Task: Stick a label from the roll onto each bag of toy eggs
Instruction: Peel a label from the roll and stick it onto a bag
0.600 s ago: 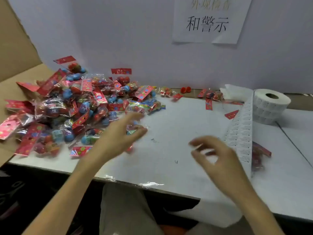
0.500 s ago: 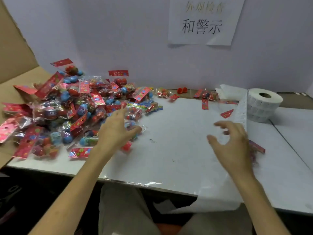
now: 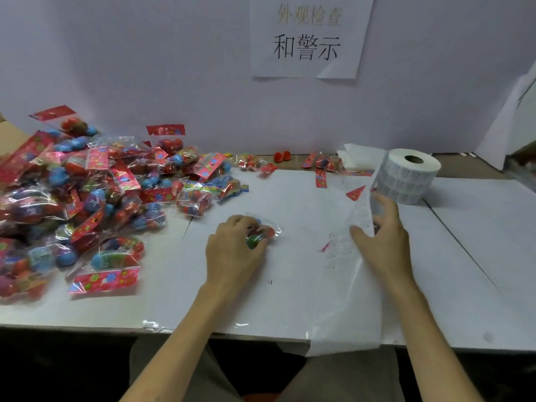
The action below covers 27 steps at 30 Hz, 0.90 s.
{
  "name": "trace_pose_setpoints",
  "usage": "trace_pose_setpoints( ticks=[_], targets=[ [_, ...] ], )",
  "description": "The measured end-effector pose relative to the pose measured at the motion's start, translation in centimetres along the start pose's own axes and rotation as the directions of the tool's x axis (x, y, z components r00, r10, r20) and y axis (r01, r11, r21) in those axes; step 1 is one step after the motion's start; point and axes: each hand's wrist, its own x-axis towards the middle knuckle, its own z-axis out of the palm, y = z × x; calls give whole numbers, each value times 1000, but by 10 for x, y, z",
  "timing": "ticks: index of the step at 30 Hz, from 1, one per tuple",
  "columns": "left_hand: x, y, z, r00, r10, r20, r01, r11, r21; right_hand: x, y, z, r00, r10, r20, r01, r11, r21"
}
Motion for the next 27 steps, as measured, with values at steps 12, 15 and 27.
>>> trace_pose_setpoints(
  ticks=[12, 15, 27],
  targets=[
    [-53, 88, 19, 956, -113, 271, 264, 737, -623, -32, 15, -22, 996, 67, 55, -86, 859, 505],
    [-56, 95, 19, 787, -106, 607, 579, 465, -670, -39, 22, -29, 996, 75, 51, -91, 812, 576],
    [-69, 86, 49, 876, -5, 483, 445, 394, -804, -63, 28, -36, 886, -442, -139, 422, 894, -151]
  ],
)
